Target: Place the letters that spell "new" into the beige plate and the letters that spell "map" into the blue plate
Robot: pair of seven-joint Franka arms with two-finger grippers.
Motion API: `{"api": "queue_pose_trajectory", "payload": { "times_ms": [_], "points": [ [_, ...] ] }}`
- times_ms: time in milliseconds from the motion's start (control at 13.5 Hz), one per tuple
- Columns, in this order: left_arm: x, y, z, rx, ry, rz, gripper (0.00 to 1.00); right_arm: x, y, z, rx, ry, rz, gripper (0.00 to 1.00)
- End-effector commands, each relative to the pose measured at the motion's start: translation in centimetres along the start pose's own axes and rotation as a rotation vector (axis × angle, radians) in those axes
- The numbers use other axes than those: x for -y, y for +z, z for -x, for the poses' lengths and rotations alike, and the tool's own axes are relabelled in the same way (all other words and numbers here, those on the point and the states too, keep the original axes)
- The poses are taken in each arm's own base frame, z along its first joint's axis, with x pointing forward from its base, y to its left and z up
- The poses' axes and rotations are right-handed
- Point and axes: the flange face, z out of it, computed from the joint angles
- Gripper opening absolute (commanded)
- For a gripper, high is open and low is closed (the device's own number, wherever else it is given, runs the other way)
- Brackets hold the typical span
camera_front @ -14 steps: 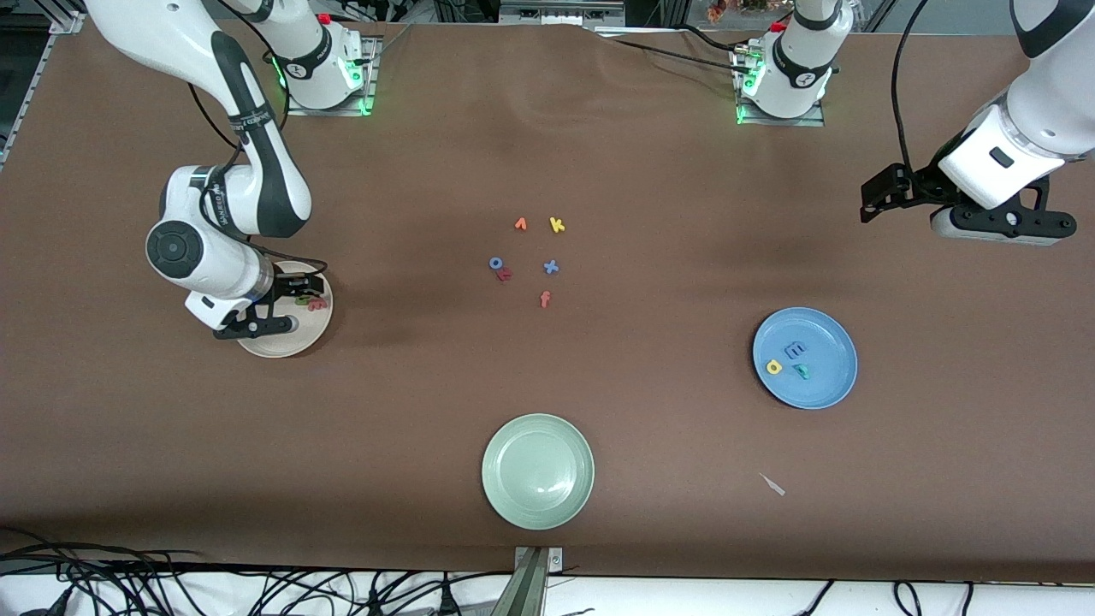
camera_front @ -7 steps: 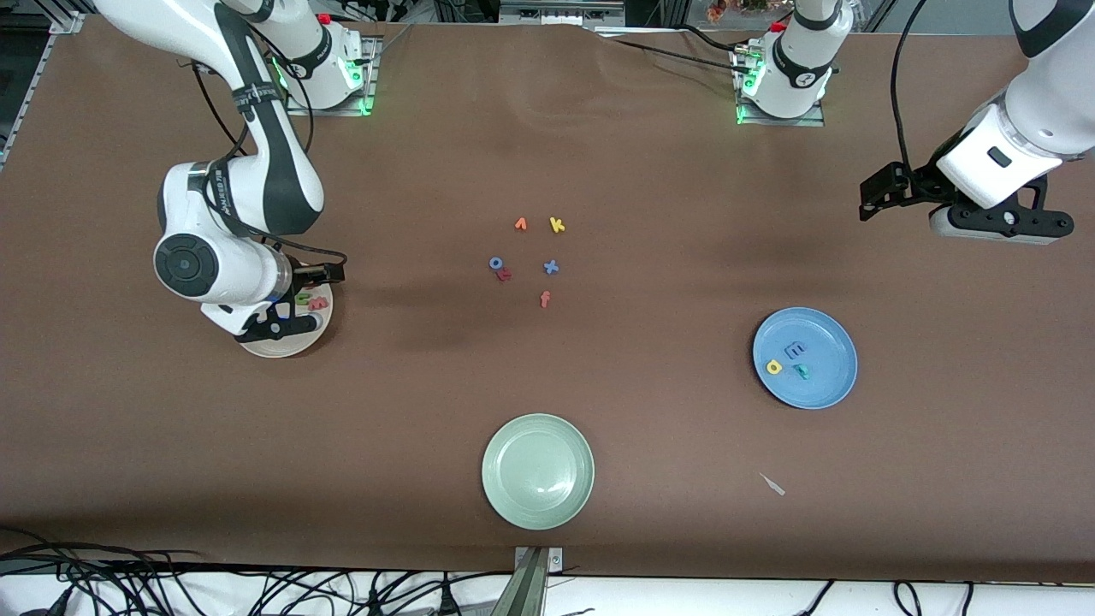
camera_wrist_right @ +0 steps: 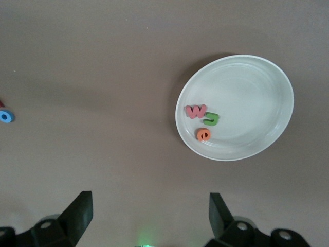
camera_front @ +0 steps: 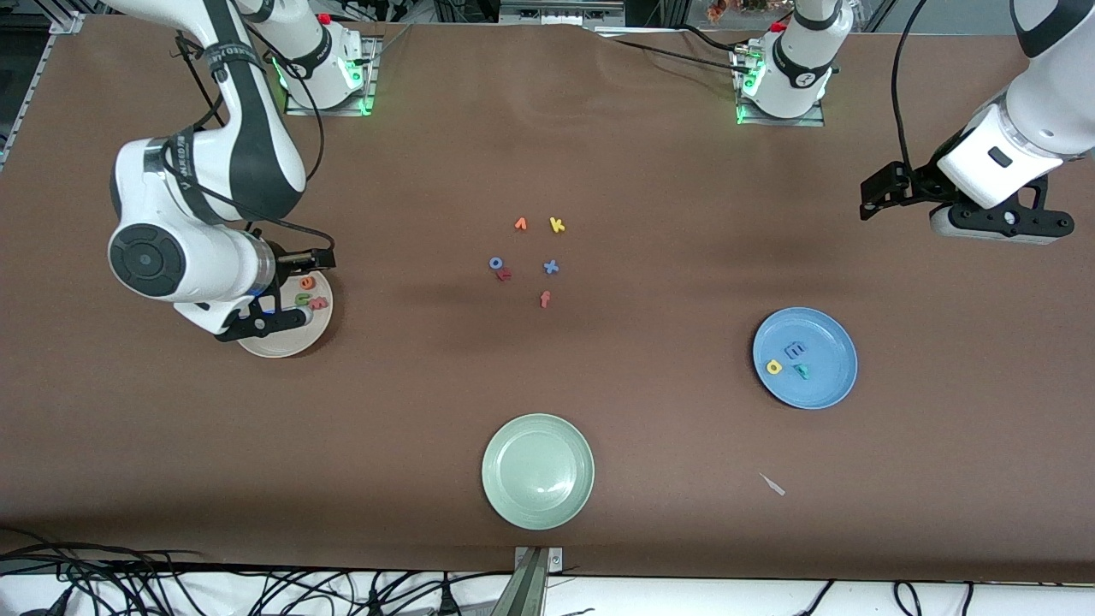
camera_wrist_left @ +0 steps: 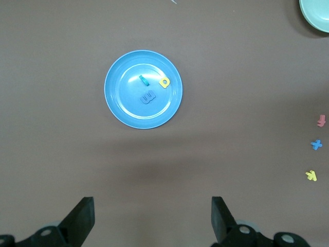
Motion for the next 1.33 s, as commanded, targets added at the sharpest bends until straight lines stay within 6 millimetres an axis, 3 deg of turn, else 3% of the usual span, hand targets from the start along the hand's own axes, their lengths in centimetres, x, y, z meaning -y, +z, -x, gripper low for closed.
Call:
{"api": "queue_pose_trajectory", "payload": {
  "times_ms": [0, 148, 370, 665, 1035, 1256],
  "points": [
    [0.0, -0.8, 0.4, 0.001, 0.002, 0.017, 1.0, -2.4, -3.7, 1.9, -0.035, 0.018, -0.021, 1.0],
    [0.1, -0.8, 0.5, 0.002, 0.003, 0.017, 1.0, -3.6, -6.3, 4.1, -0.068, 0.013, -0.045, 1.0],
    [0.1, -0.8, 0.4, 0.004, 0.003, 0.017, 1.0, -4.5, -10.7, 8.3, -0.109, 0.006, 0.058, 1.0],
    [0.1, -0.8, 0.5, 0.002, 0.005, 0.017, 1.0, -7.6, -14.4, 12.2, -0.178, 0.079, 0.034, 1.0],
    [0.1, -0.8, 0.4, 0.004, 0.005, 0.018, 1.0, -8.6, -12.4, 11.7, -0.14, 0.097, 0.002, 1.0],
    [0.1, -0.8, 0.4, 0.004, 0.005, 0.018, 1.0, -8.7, -12.7, 11.4, -0.17, 0.101, -0.012, 1.0]
  ]
}}
